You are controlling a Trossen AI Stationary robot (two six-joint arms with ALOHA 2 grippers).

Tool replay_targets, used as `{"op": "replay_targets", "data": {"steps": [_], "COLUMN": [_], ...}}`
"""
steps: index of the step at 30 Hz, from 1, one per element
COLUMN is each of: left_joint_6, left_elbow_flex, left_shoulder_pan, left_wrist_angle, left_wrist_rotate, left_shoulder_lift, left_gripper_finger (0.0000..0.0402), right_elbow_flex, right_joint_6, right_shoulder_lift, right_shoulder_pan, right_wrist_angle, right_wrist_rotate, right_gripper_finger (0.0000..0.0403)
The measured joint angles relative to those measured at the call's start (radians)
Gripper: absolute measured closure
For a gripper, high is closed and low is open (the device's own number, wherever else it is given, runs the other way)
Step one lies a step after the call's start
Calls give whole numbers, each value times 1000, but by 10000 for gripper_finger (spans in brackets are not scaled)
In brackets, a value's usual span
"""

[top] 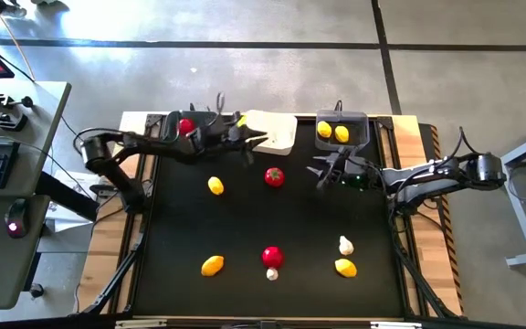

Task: Sort produce into baskets
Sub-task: Put the top left yellow lemon into the transparent bin

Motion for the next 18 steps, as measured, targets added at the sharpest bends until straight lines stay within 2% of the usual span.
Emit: {"op": "replay_targets", "data": {"steps": [4,12,18], "left_joint_6": [-9,-15,-44], "left_elbow_flex": [-126,-369,-532], "left_shoulder_pan": [-52,-104,-79], "left_wrist_angle": [73,241,477], "left_wrist_rotate": [0,-1,-4], "left_shoulder_lift": [-96,-259,-311], "left_gripper_finger": [397,401,401], "right_elbow_flex": [0,64,201], "right_joint_6": [-37,-154,-216], "right_shoulder_lift": [0,12,134], "right_shoulder_pan": [3,68,101], "right_wrist_angle": [57,105,98], "right_wrist_rotate": [-55,-66,-65], "right_gripper_finger": [220,246,253]}}
